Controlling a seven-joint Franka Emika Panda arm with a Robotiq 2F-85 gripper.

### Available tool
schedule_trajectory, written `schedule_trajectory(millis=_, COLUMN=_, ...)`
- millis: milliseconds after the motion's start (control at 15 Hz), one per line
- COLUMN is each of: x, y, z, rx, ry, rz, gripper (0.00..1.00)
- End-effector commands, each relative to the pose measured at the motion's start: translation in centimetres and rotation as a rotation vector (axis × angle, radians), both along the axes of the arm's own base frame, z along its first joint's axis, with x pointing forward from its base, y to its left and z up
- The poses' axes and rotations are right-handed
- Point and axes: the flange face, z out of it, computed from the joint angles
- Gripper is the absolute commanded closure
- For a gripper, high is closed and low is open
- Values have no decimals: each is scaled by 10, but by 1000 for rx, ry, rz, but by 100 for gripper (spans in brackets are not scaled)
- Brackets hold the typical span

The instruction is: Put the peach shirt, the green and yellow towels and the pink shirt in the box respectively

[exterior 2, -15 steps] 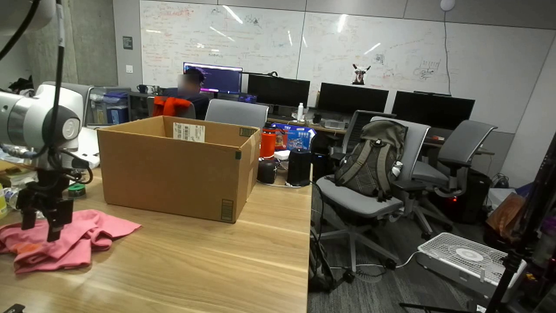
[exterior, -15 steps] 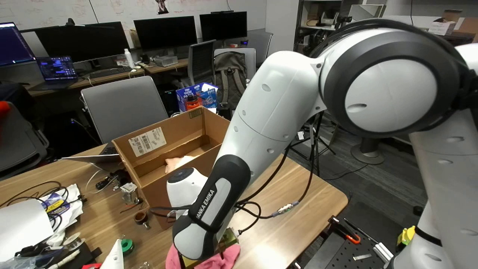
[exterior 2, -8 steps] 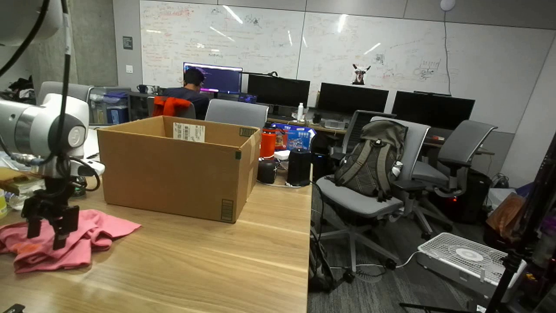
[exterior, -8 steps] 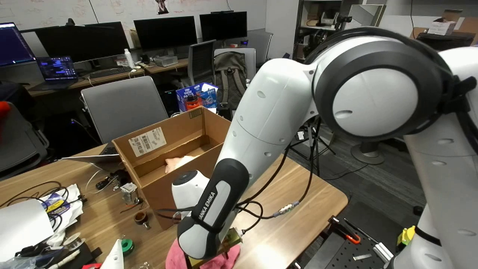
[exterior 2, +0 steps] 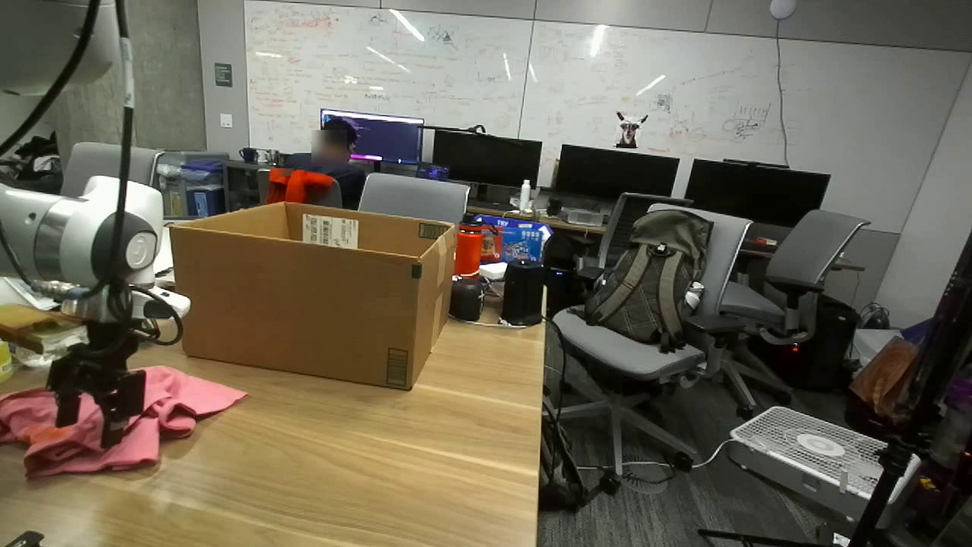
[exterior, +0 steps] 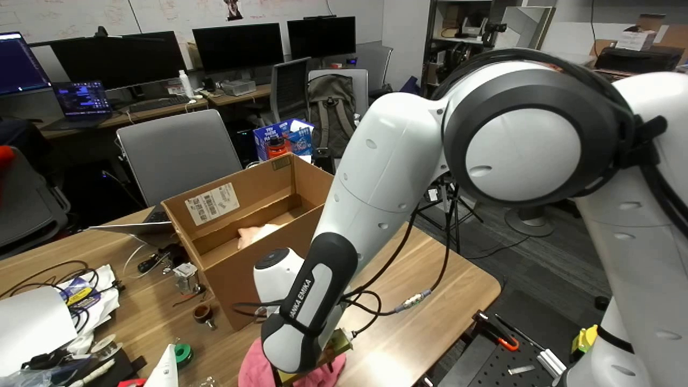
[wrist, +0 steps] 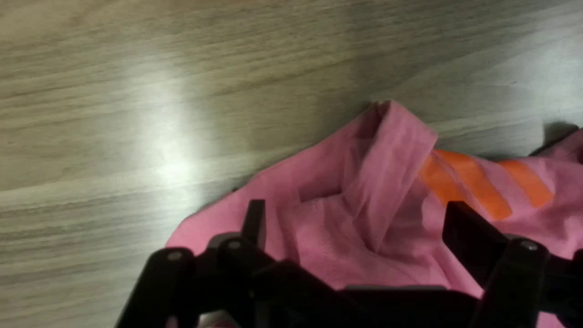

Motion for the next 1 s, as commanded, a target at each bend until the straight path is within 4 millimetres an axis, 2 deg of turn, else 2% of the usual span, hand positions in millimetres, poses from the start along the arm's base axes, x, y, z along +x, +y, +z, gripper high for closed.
schedule_trajectory(millis=0, x=2, y=-4, z=0, rx=16, ry=-22, rz=0, gripper=0)
schedule_trajectory(millis=600, x=-3, y=-18, z=-14, rx=-31, ry=-62, rz=0, gripper=0)
schedule_trajectory(millis=800, x=-4, y=-19, z=-13, rx=-30, ry=-74, rz=-2, gripper=2)
schedule_trajectory(millis=867, x=-4, y=-19, z=-13, rx=-29, ry=-78, rz=-2, gripper=26)
schedule_trajectory(millis=933, x=-3, y=-19, z=-12, rx=-29, ry=-81, rz=-3, gripper=26)
